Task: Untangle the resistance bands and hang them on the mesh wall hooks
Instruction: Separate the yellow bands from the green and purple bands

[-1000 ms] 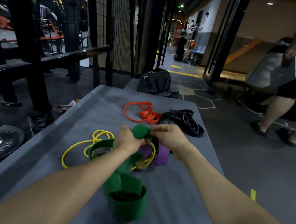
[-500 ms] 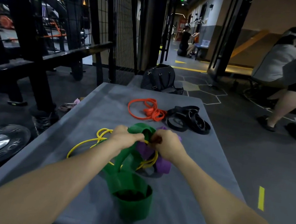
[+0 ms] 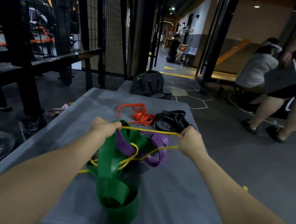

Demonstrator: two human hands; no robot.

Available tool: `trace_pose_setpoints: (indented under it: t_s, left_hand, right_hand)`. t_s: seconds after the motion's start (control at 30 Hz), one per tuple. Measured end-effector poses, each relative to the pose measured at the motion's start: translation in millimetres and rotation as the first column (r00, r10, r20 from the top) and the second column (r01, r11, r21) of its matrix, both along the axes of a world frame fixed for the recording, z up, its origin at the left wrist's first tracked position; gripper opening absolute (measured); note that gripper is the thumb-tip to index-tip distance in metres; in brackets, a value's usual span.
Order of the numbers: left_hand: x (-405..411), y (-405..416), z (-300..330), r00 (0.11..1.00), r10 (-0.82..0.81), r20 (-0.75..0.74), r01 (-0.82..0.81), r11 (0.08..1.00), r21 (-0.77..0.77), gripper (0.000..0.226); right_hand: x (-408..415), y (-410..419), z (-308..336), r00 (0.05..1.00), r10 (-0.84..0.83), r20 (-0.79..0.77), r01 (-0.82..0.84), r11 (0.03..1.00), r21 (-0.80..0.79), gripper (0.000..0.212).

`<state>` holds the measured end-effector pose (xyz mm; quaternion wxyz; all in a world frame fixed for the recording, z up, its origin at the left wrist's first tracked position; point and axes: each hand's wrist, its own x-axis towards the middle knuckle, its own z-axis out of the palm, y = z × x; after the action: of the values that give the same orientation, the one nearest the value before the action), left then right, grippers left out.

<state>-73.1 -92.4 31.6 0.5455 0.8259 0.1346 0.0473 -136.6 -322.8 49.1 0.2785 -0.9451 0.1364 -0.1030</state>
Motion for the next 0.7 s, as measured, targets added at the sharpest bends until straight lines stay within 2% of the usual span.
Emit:
trace_pose_setpoints:
  t_s: [0.17, 0.27, 0.37, 0.47, 0.53, 0.6, 0.63, 0.7]
  left_hand:
    - [1.4, 8.7, 4.5, 0.997, 0.058, 0.042, -0.058, 0.998, 0.009, 0.037]
    - [-0.2, 17.4, 2.4, 0.994, 0.099, 0.050, -0.099, 0.995, 0.001, 0.026]
    - [-5.8, 16.9, -7.9, 0.995, 0.079, 0.058, -0.081, 0.996, 0.035, 0.024]
    - [-11.3, 14.0, -17.2, 1.000, 0.012, 0.021, -0.013, 1.000, 0.020, 0.022]
    - [-12.1, 20.5, -21.5, 1.000, -0.023, -0.011, 0.022, 0.998, -0.057, 0.017]
    - [-11.0, 28.6, -23.7, 0.997, -0.069, -0.027, 0.065, 0.990, -0.122, 0.014]
    - [-10.2, 31.9, -24.9, 0.996, -0.087, -0.029, 0.082, 0.987, -0.139, 0.014]
    - [-8.9, 34.9, -24.4, 0.991, -0.125, -0.042, 0.119, 0.984, -0.136, 0.018]
  right_hand:
    - [-1.2, -4.3, -7.2, 0.992, -0.121, -0.042, 0.120, 0.992, -0.034, 0.024]
    - [-6.9, -12.8, -10.3, 0.980, -0.186, -0.073, 0.188, 0.982, 0.011, 0.009]
    - [-10.0, -9.4, -17.6, 0.977, -0.203, -0.058, 0.206, 0.977, 0.046, 0.011]
    - [-11.7, 7.0, -24.8, 0.999, -0.007, -0.051, 0.009, 0.999, 0.051, 0.006]
    - [-14.2, 18.1, -28.3, 0.966, 0.179, -0.186, -0.183, 0.983, -0.004, 0.008]
    - [-13.6, 32.8, -29.2, 0.917, 0.277, -0.287, -0.307, 0.949, -0.067, 0.015]
    - [-12.4, 43.2, -27.9, 0.920, 0.297, -0.254, -0.325, 0.943, -0.073, 0.020]
    - [-7.2, 67.2, -23.3, 0.941, 0.329, -0.075, -0.334, 0.941, -0.059, 0.019]
